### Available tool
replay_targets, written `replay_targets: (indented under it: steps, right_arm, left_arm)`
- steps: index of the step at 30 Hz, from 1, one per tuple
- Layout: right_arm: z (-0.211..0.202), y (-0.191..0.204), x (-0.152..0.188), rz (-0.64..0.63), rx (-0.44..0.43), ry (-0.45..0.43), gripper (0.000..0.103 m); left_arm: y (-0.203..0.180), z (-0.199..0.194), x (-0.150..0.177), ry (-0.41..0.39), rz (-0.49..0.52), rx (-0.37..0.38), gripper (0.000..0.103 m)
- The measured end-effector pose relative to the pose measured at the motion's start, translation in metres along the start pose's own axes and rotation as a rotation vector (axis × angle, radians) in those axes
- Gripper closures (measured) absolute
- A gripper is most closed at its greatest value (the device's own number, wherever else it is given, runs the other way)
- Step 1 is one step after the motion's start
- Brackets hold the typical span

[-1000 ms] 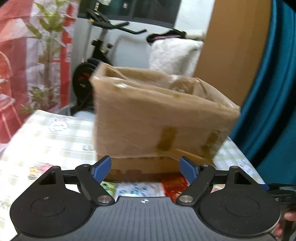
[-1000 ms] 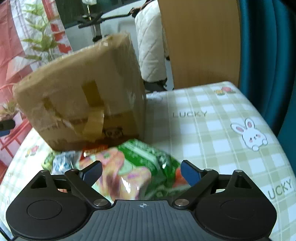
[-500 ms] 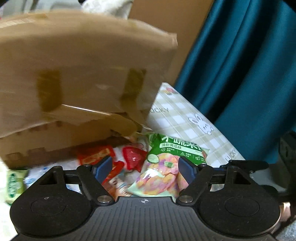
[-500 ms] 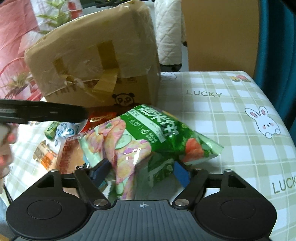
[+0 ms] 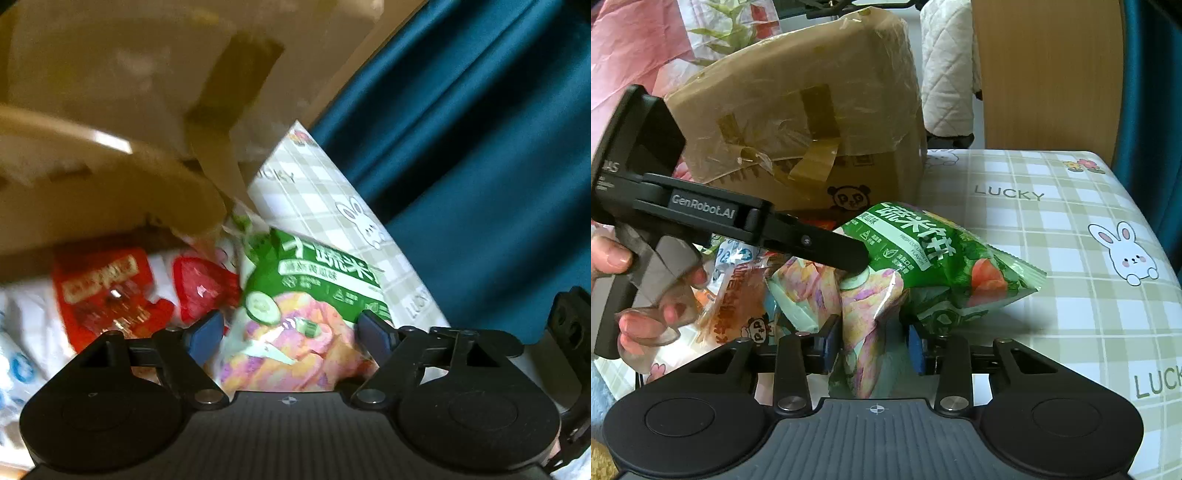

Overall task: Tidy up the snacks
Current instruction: 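Lower both tools onto the green cucumber chip bag and close on it, then carry the green bag with both tools and release it into the box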

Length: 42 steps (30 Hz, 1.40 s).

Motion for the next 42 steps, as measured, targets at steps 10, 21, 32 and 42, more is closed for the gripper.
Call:
replay_targets:
  steps: [10, 21, 32, 42]
  right_arm:
    - [-0.036, 0.002, -0.018, -0.045, 0.064, -0.097, 0.072]
    - [-0.11, 0.008, -0.088, -0.111, 0.1, -0.3, 0.072]
    - [-0.102, 0.069, -0.197, -0.263, 0.005, -0.405, 0.072]
    - [-0.026, 0.099, -0.248, -0.291, -0.011, -0.32, 0.071]
  left_arm:
    - [-0.047, -0.017, -0.003, -0.095, 0.12, 0.006, 0.035]
    - [-0.12, -0.075, -0.04, -0.307, 0.308, -0.024, 0.036]
    - [-0.099, -0.138, -0.093, -0.45, 0.261, -0.183, 0.036]
    - [-0.038, -0.145, -0.125, -0.433, 0.079, -0.299, 0.038]
Point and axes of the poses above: each gripper's, at about its wrist camera, not at the fingertips, and z roughly the way its jaws point, y to its left, x to its underside, the point moved 4 cm from there along z, roughly the way its jaws point, and after that the axes turned 7 degrees about x, right-handed, at the moved point
